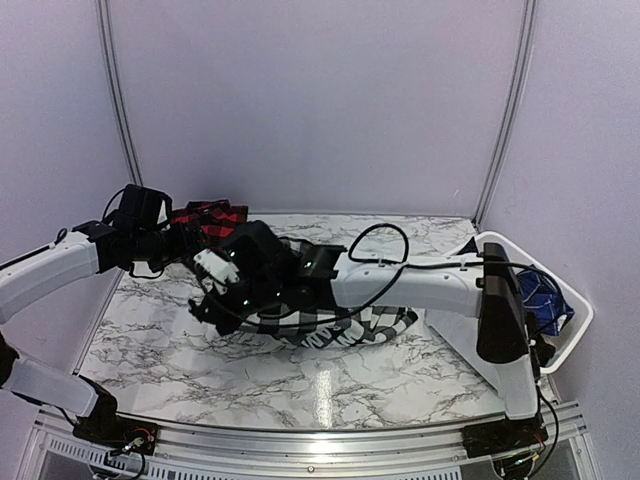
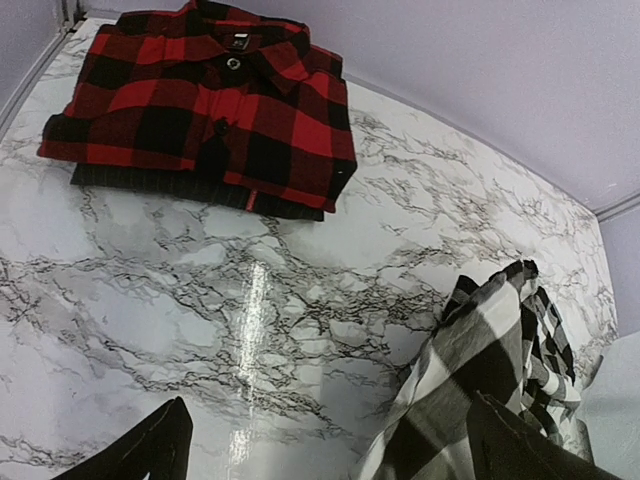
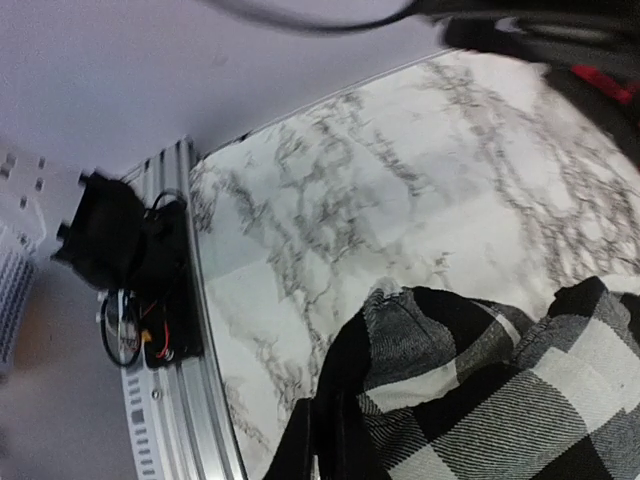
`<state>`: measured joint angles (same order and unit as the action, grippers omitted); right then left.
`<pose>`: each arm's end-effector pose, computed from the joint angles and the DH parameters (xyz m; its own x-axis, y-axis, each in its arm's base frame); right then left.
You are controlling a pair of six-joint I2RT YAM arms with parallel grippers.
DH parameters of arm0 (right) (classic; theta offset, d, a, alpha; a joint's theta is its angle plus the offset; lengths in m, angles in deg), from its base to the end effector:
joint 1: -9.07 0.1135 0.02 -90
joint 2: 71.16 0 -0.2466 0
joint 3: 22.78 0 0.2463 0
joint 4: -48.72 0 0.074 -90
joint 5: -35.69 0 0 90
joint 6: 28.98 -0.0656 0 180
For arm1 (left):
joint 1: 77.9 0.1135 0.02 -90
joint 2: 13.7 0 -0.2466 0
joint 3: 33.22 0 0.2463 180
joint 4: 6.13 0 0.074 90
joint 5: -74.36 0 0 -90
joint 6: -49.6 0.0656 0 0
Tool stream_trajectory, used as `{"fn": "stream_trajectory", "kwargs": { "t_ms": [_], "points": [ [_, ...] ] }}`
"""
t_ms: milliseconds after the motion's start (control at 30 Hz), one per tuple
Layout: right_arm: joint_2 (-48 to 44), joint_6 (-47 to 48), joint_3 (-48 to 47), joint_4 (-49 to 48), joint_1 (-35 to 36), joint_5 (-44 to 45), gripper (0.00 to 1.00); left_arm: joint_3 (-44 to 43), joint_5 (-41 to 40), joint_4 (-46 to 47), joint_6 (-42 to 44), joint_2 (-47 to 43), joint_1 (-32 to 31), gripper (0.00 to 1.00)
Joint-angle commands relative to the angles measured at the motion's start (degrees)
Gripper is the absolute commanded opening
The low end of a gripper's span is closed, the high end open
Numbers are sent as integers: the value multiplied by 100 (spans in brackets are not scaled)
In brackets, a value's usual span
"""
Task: Fold and stack the long sleeve shirts
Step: Adjust the crumpled shirt at the center of the board, then move the bin to the corner of the board.
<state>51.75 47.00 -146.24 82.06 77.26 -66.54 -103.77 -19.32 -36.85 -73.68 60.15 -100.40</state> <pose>0.1789 0.4846 0.2481 -0.4311 -0.4399 -0.7878 -0.8958 0.3137 0.3150 0.2907 -0.1158 0.2582 -0.6147 -0.3381 -0.7126 -0.0055 0.9053 -0.4248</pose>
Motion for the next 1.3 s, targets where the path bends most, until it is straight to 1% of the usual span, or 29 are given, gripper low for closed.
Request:
{"fn": "stream_trajectory", "kwargs": {
  "t_ms": [0, 100, 167, 267, 333, 467, 500, 600, 700, 733, 833, 967, 1100, 1267],
  "points": [
    [288, 450, -535, 492, 208, -608, 12, 180, -159, -330, -81, -282, 163, 99],
    [185, 556, -472, 567, 213, -451, 31, 228, -110, -344, -67, -373, 176, 99],
    [19, 627, -350, 601, 200, -299, 41, 230, 81, -339, -16, -375, 176, 99],
    [-335, 634, -9, 534, 120, -28, 54, 198, 632, -316, 185, -275, 181, 99],
    [-566, 527, 290, 504, -1, 268, 59, 203, 920, -274, 279, -213, 150, 99],
    [-1120, -86, 1239, 343, -574, 748, 59, 125, 1385, -166, 607, 44, -159, 99],
    [-1240, -225, 1492, 295, -723, 838, 59, 57, 1398, -165, 699, 163, -299, 99],
    [-1540, -423, 2049, 292, -1055, 1599, 59, -210, 1339, -165, 914, 704, -693, 99],
    [-1681, -649, 2360, 489, -1279, 2176, 58, -552, 1080, -203, 951, 1398, -981, 99],
    [-1732, -728, 2482, 504, -1318, 2313, 58, -687, 839, -233, 940, 1643, -1035, 99],
    [-1950, -982, 3020, 234, -1462, 2372, 53, -1090, 447, -341, 995, 2408, -1161, 99],
    [-2122, -1266, 3618, 71, -1761, 2461, 45, -1548, 219, -517, 1076, 3062, -1312, 99],
    [-2442, -1411, 4156, 49, -2059, 2790, 41, -1657, -163, -752, 1026, 3355, -1371, 98],
    [-2926, -1493, 4823, -51, -2520, 2924, 40, -1410, -529, -883, 933, 3350, -1371, 92]
  ]
}}
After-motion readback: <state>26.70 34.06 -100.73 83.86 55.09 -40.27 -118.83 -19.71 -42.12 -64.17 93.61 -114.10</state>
